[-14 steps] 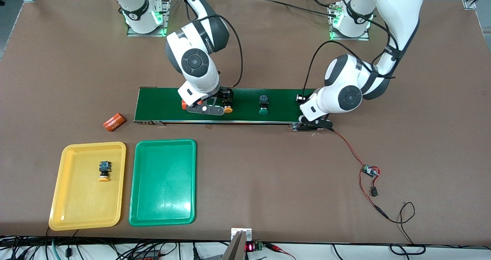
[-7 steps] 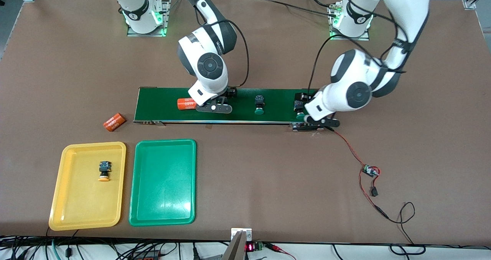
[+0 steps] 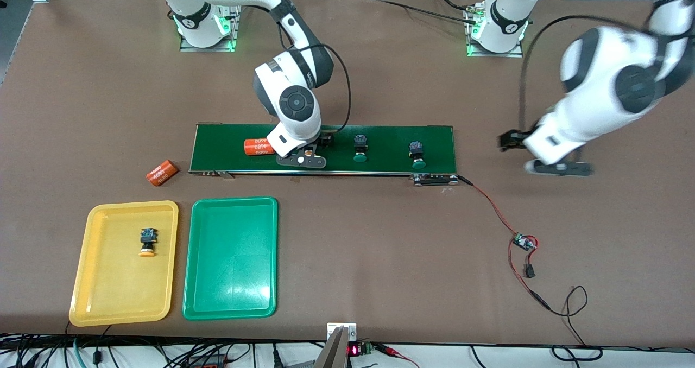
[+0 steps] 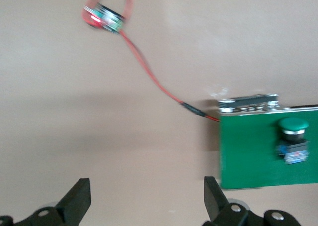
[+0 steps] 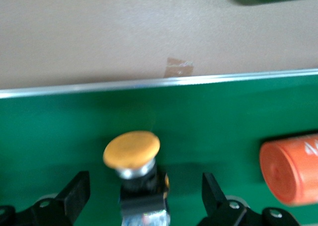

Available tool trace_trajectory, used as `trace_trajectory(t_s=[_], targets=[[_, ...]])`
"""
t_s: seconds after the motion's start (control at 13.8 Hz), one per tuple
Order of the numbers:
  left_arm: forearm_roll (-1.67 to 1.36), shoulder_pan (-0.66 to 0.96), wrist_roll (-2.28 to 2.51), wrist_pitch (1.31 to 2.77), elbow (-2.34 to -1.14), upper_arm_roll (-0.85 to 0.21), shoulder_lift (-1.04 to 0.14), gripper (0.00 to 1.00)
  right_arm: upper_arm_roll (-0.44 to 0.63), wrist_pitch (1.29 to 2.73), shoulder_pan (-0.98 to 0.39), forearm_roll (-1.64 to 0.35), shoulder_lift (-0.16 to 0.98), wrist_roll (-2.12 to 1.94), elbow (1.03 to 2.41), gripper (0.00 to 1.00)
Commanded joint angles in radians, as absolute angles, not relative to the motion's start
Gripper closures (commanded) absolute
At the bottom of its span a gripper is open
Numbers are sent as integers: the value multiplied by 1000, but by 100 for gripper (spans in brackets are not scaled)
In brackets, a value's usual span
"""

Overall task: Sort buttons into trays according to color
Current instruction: 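Grasp another yellow button with the right gripper while the left withdraws, then carry the yellow button into the yellow tray and release it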

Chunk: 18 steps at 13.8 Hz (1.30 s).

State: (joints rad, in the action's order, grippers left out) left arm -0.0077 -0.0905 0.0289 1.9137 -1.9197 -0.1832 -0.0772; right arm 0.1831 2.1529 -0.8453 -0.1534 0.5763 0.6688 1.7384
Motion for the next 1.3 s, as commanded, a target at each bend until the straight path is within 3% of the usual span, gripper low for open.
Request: trace_trajectory(t_s=[0.0, 0.07, 0.22, 0.36, 0.51, 0.72, 0.94, 1.23], targets=[[0, -26, -103, 1898, -1937, -25, 15, 0, 167, 2191, -827, -143, 572, 687, 1773, 9], [-6, -11, -101, 1893, -1934, 1, 38, 0, 166, 2184, -824, -147, 566, 690, 1772, 40], [12, 5, -98, 1811, -1864, 23, 55, 0, 166, 2177, -822, -152, 555, 713, 1767, 55], [12, 9, -98, 1662, -1720, 23, 17, 0, 164, 2177, -825, -152, 552, 748, 1763, 59], [15, 44, -94, 1579, -1631, 25, -18, 0, 164, 2177, -828, -152, 546, 750, 1763, 70], [17, 46, -94, 1633, -1637, 25, -9, 0, 172, 2175, -802, -149, 523, 743, 1731, 84], [17, 43, -94, 1640, -1638, 25, -12, 0, 198, 2175, -668, -108, 514, 682, 1671, 85], [17, 34, -94, 1634, -1628, 17, -11, 0, 201, 2183, -415, -95, 537, 296, 1620, 85]])
